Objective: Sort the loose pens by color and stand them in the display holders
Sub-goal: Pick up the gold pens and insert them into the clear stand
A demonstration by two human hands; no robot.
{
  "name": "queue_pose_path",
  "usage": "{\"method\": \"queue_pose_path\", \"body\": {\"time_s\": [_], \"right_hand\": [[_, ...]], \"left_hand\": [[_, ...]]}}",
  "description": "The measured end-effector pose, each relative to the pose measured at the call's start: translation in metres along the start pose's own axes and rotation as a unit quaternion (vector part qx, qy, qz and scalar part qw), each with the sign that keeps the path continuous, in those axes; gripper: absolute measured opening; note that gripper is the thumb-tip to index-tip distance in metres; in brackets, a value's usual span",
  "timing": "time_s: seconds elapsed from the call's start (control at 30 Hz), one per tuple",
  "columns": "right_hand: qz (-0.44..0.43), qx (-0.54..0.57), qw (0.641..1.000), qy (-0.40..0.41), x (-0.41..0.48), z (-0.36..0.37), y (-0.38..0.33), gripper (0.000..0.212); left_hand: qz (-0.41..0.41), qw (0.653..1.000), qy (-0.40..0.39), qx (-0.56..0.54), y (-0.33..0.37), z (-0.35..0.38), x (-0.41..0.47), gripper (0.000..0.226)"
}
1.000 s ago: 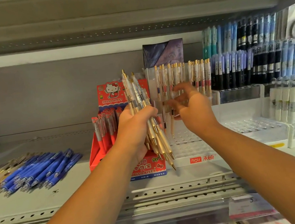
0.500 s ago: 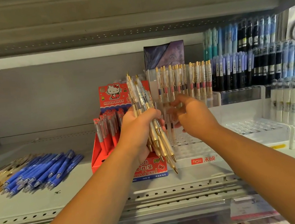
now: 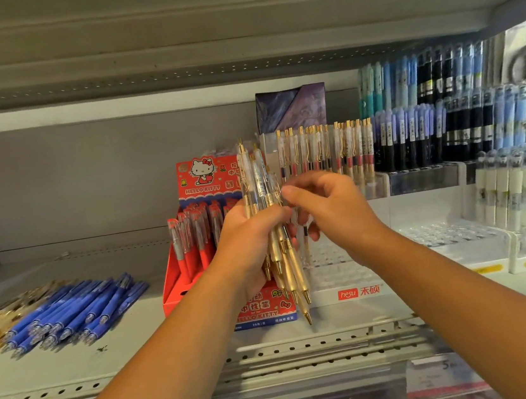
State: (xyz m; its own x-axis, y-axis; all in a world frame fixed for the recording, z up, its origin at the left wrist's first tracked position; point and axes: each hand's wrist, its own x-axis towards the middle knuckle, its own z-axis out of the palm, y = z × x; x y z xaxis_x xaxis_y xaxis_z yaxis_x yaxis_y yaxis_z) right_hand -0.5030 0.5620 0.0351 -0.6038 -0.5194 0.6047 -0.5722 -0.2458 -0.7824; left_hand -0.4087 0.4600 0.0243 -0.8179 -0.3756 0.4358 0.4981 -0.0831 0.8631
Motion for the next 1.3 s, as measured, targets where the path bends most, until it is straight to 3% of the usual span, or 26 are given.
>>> {"method": "queue_pose_path", "body": {"time_s": [0.2,0.37,0.67,0.93,1.13,1.3], "right_hand": [[0.038,0.072,0.996,-0.023,-0.001,-0.001,-0.008,0.019],[0.012,0.009,0.999,-0.053,0.000,-0.002,-0.014,0.013],[0.081,-0.037,0.993,-0.072,0.007,-0.008,-0.019,0.010],[0.114,0.010,0.991,-0.072,0.006,-0.010,-0.015,0.016],[0.153,0.082,0.983,-0.054,0.007,-0.014,-0.018,0.014],[0.121,0.148,0.980,0.059,0.014,-0.024,-0.016,0.012]], "left_hand": [[0.003,1.000,-0.005,0.012,0.000,0.001,0.002,0.027],[-0.003,1.000,-0.004,0.009,-0.001,0.000,0.002,0.025],[-0.013,0.999,-0.002,0.052,-0.003,-0.002,0.003,0.020],[-0.014,0.999,-0.001,0.053,-0.002,0.000,0.002,0.024],[-0.031,0.998,0.013,0.051,-0.001,0.000,0.003,0.023],[-0.050,0.996,0.065,0.020,0.001,-0.001,0.003,0.017]]}}
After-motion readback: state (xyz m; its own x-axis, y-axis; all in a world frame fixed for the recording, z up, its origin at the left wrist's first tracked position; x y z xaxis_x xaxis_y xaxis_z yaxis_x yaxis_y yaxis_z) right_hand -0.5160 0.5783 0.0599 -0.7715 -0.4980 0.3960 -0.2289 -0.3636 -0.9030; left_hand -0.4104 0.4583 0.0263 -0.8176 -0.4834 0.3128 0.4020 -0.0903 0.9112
